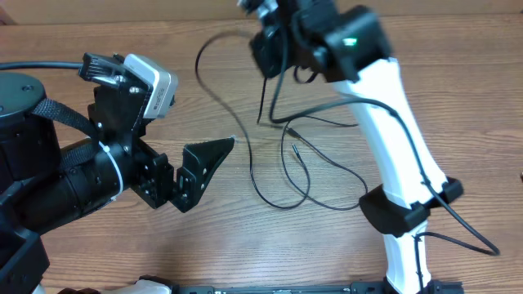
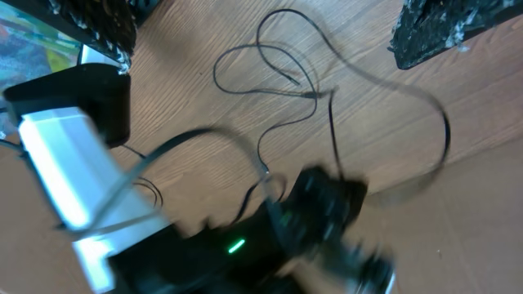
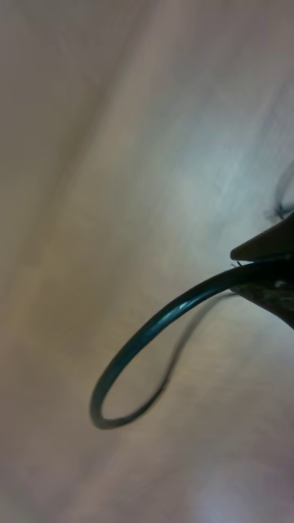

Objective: Untangle cables
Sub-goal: 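Lift and drag the held cable toward the upper right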

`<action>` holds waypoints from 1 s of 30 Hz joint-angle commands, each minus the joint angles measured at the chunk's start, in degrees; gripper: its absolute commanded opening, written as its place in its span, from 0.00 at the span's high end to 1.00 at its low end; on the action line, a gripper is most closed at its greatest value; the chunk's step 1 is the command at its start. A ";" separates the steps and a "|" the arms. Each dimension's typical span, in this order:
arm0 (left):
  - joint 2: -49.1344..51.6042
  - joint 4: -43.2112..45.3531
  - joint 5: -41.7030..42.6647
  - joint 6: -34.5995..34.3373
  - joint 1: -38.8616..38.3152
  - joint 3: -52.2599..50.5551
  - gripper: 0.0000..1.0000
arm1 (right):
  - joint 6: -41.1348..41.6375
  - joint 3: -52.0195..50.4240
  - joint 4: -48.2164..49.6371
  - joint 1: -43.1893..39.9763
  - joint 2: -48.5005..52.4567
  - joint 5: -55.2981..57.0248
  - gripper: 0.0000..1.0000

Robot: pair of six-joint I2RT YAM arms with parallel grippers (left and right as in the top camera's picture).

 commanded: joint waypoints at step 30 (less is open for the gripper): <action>1.57 0.94 0.42 0.11 0.42 -8.50 0.00 | 30.77 4.66 -8.26 -63.41 -16.79 20.55 0.96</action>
